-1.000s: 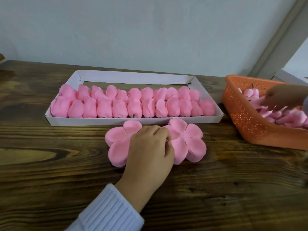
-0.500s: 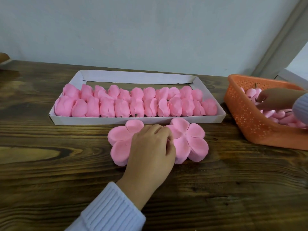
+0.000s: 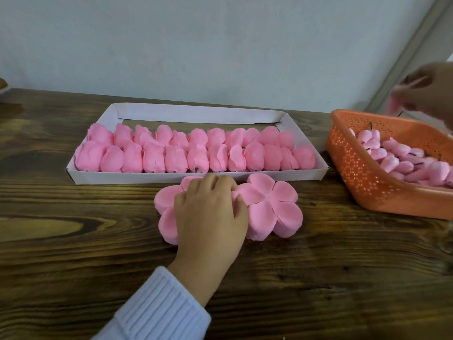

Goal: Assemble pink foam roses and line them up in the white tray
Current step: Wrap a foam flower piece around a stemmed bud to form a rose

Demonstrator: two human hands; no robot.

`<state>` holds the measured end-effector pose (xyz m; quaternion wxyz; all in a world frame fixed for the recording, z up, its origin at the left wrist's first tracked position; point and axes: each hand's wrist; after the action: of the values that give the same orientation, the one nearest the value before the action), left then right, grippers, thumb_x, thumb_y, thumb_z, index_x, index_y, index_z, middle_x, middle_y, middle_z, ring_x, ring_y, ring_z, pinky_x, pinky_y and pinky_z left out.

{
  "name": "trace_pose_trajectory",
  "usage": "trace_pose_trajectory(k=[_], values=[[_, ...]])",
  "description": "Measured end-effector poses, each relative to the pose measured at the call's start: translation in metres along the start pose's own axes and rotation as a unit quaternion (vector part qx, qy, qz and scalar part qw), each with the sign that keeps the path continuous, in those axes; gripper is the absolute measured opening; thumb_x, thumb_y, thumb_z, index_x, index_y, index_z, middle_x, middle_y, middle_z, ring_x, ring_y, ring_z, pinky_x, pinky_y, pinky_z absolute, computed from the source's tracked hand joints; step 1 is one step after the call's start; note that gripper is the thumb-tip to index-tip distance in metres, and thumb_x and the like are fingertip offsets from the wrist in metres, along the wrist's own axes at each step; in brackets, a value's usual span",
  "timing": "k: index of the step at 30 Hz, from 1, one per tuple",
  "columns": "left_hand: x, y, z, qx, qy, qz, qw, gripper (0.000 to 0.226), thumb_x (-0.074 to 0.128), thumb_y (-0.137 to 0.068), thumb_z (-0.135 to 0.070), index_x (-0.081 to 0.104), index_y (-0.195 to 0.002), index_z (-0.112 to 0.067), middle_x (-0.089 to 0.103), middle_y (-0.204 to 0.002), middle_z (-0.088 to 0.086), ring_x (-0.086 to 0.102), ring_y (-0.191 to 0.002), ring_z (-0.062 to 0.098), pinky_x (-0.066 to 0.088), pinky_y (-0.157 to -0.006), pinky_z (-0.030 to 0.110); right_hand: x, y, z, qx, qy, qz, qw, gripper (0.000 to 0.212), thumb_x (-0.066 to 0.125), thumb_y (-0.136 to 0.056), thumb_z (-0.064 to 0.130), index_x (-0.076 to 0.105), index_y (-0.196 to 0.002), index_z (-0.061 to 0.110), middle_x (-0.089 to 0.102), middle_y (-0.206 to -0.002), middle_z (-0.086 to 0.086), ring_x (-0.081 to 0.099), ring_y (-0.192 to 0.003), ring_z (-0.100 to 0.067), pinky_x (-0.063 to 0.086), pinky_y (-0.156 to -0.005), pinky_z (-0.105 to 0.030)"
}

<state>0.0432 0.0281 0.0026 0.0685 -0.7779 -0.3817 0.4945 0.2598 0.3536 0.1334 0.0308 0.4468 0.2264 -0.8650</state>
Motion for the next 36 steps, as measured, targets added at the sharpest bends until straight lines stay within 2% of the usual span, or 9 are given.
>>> trace_pose_trajectory(k=[3,6,8,11,16,21,26,29,36], values=[[0.002,-0.002,0.000,-0.002,-0.005,-0.006,1.000,0.015,0.068,-0.080,-0.021,0.067,-0.094,-0.016,0.067,-0.087,0.000,0.061,-0.085,0.027,0.043,-0.070,0.040,0.005,0.041,0.055,-0.008,-0.346,0.109,0.932,0.017,0.077,-0.061,0.014,0.071,-0.076,0.020,0.072,-0.076,-0.005,0.072,-0.082,-0.022,0.057,-0.076,-0.026],[0.004,-0.004,0.001,0.004,-0.018,0.000,1.000,0.019,0.068,-0.081,-0.022,0.069,-0.099,-0.017,0.070,-0.088,-0.001,0.062,-0.086,0.026,0.044,-0.070,0.039,0.025,0.100,0.095,0.018,-0.483,0.227,0.845,0.015,0.068,-0.072,0.008,0.065,-0.087,0.005,0.069,-0.077,-0.007,0.073,-0.086,-0.023,0.059,-0.073,-0.029],[0.005,-0.005,0.001,0.000,-0.021,0.014,1.000,0.025,0.065,-0.084,-0.025,0.068,-0.108,-0.019,0.071,-0.092,-0.003,0.061,-0.091,0.026,0.042,-0.073,0.040,0.049,0.134,0.102,0.067,-0.517,0.248,0.817,0.008,0.056,-0.087,0.009,0.062,-0.092,0.006,0.067,-0.075,-0.007,0.072,-0.076,-0.019,0.059,-0.066,-0.029],[0.006,-0.006,0.002,-0.004,-0.022,0.031,0.999,0.032,0.061,-0.086,-0.029,0.064,-0.117,-0.023,0.071,-0.097,-0.005,0.059,-0.097,0.025,0.041,-0.078,0.041,0.083,0.171,0.099,0.089,-0.485,0.187,0.850,0.012,0.054,-0.096,0.011,0.064,-0.098,0.018,0.068,-0.075,0.003,0.067,-0.068,-0.012,0.056,-0.061,-0.026],[0.008,-0.006,0.000,0.004,-0.034,0.017,0.999,0.009,0.065,-0.081,-0.024,0.069,-0.089,-0.025,0.066,-0.080,-0.008,0.057,-0.088,0.024,0.033,-0.073,0.036,0.118,0.193,0.087,0.110,-0.514,0.109,0.844,0.009,0.057,-0.096,0.016,0.061,-0.091,0.011,0.057,-0.068,-0.002,0.055,-0.062,-0.013,0.048,-0.060,-0.031],[0.011,-0.006,0.001,0.007,-0.006,0.002,1.000,0.013,0.072,-0.076,-0.011,0.069,-0.084,-0.021,0.067,-0.082,-0.006,0.061,-0.086,0.024,0.040,-0.078,0.040,0.124,0.195,0.080,0.118,-0.524,0.119,0.835,0.010,0.055,-0.096,0.014,0.061,-0.093,0.006,0.052,-0.070,-0.005,0.055,-0.061,-0.014,0.047,-0.064,-0.034],[0.014,-0.006,0.001,-0.001,-0.016,0.010,1.000,0.013,0.068,-0.079,-0.016,0.068,-0.091,-0.021,0.065,-0.084,-0.005,0.059,-0.088,0.024,0.040,-0.083,0.044,0.125,0.196,0.079,0.111,-0.521,0.124,0.837,0.012,0.056,-0.095,0.016,0.063,-0.095,0.006,0.054,-0.067,-0.001,0.060,-0.059,-0.009,0.051,-0.059,-0.028],[0.015,-0.005,0.002,-0.022,-0.033,0.012,0.999,0.015,0.067,-0.082,-0.023,0.070,-0.096,-0.021,0.062,-0.095,-0.003,0.055,-0.098,0.025,0.036,-0.091,0.046,0.125,0.196,0.079,0.110,-0.519,0.129,0.838,0.010,0.058,-0.094,0.018,0.065,-0.092,0.011,0.056,-0.067,0.000,0.060,-0.062,-0.011,0.050,-0.064,-0.035],[0.016,-0.005,0.003,-0.019,-0.012,0.006,1.000,0.004,0.068,-0.079,-0.022,0.066,-0.082,-0.024,0.058,-0.086,-0.008,0.054,-0.089,0.020,0.034,-0.089,0.043,0.126,0.198,0.078,0.105,-0.517,0.123,0.841,0.009,0.059,-0.093,0.018,0.066,-0.092,0.013,0.059,-0.065,0.004,0.061,-0.061,-0.009,0.052,-0.063,-0.031]])
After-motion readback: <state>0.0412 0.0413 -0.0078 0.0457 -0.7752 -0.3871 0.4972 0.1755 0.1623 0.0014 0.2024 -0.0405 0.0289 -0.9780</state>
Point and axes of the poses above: each hand's wrist, its own y-axis away from the middle knuckle, its own x-axis out of the palm, z = x × y
